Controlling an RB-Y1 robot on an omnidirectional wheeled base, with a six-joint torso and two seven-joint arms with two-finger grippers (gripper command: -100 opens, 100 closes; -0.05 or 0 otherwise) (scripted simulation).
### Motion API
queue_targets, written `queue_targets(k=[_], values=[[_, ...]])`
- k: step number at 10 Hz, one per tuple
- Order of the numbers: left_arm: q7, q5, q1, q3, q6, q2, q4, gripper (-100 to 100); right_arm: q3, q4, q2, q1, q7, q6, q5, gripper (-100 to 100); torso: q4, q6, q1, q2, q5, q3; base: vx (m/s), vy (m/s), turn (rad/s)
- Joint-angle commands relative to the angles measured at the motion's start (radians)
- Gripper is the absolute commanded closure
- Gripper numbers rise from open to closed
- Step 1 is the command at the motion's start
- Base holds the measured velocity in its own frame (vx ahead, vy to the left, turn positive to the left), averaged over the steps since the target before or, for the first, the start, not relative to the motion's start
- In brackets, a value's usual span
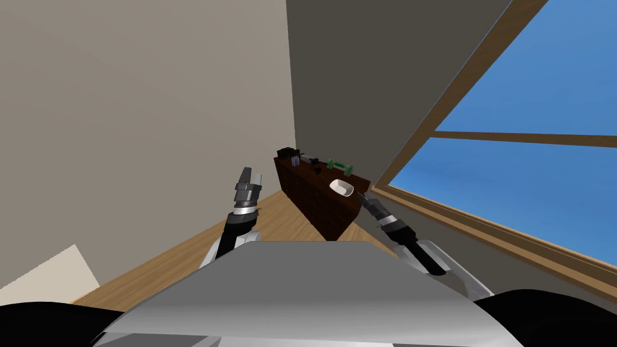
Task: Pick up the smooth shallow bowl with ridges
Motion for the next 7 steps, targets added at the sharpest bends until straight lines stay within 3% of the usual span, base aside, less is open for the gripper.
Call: queue_targets(k=[1, 6, 7], values=[[0.000, 0.000, 0.000, 0.000, 0.000, 0.000, 0.000, 0, -0.010, 0.031, -0.050, 0.005, 0.022, 0.005, 0.024, -100, 0.000, 0.000, 0.000, 0.000, 0.000, 0.000, 0.023, 0.085, 0.032], [0.000, 0.000, 0.000, 0.000, 0.000, 0.000, 0.000, 0, -0.027, 0.146, -0.192, 0.022, 0.097, 0.036, 0.123, -100, 0.000, 0.000, 0.001, -0.002, 0.000, -0.001, 0.053, 0.129, 0.054], [0.000, 0.000, 0.000, 0.000, 0.000, 0.000, 0.000, 0, -0.027, 0.146, -0.208, 0.022, 0.097, 0.036, 0.123, -100, 0.000, 0.000, 0.003, -0.002, 0.001, -0.001, 0.047, 0.102, 0.010]])
